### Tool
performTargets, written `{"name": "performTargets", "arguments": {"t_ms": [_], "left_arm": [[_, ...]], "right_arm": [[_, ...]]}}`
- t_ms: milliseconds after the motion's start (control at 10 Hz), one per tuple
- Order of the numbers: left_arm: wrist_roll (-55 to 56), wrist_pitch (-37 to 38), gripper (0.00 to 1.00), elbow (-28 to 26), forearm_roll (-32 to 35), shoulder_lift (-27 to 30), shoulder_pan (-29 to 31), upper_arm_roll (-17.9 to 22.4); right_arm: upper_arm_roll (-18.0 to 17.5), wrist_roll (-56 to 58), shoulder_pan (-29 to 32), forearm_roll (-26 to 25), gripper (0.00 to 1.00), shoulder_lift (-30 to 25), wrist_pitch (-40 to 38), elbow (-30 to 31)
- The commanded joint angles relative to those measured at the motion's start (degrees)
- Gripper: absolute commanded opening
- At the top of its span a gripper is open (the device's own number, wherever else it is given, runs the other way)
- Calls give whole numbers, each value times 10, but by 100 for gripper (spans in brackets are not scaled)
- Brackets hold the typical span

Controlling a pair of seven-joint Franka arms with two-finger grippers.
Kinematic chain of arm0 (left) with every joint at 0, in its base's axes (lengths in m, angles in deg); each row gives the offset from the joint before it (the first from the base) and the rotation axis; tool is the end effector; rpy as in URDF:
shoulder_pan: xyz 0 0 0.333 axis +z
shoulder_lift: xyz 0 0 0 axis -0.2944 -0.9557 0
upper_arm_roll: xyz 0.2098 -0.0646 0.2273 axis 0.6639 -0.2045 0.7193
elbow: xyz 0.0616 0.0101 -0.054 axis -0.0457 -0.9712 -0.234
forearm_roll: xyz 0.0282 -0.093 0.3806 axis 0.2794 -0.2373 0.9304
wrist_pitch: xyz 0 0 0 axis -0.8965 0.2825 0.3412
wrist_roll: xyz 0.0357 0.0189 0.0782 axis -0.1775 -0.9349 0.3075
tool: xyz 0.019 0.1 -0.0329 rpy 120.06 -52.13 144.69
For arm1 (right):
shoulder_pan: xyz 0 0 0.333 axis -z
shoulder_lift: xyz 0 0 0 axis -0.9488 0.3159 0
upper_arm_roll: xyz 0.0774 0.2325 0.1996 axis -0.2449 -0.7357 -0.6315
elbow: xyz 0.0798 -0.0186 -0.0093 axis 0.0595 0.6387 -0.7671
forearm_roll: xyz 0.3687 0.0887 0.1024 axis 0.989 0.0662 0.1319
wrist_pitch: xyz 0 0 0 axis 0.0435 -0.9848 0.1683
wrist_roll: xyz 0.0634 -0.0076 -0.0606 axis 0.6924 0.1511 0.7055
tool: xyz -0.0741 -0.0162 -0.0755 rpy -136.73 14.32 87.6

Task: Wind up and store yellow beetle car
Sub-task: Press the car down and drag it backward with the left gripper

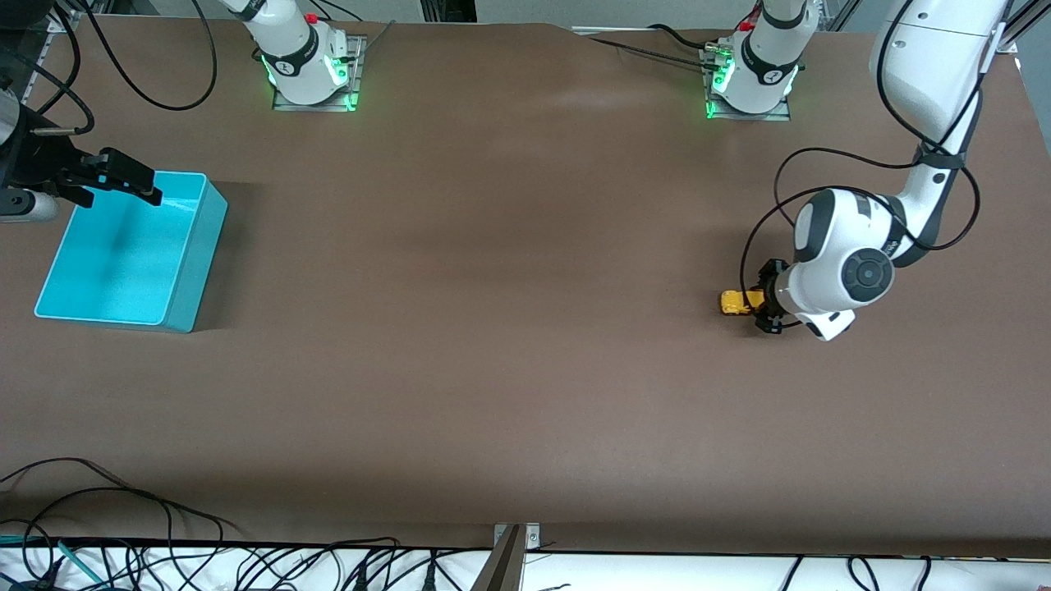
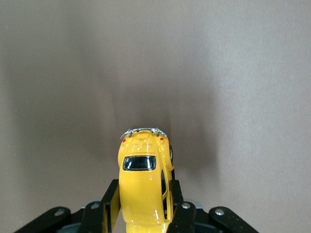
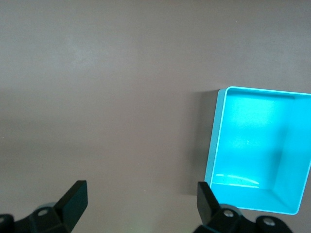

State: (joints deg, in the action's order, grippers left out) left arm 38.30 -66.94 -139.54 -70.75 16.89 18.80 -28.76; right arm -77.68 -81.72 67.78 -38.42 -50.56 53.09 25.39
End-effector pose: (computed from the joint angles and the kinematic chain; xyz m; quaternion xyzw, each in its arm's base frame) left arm 0.5830 -0.0740 0.2096 -0.7291 -0.6767 0.0859 0.0558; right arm 0.5556 0.0032 0.5954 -0.9994 -0.0116 0.0223 0.0220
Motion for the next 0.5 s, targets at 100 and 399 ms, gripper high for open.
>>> {"name": "performTargets", "arguments": {"t_ms": [100,399], "left_arm": [[13,-42,0,-2,12,-28,-2,-9],[7,-53,0,-4,17,-43,7,-9]], "right_arm": [[-3,-4,2,10,100,-8,-7,0],[-3,-4,2,10,100,-8,-7,0]]}}
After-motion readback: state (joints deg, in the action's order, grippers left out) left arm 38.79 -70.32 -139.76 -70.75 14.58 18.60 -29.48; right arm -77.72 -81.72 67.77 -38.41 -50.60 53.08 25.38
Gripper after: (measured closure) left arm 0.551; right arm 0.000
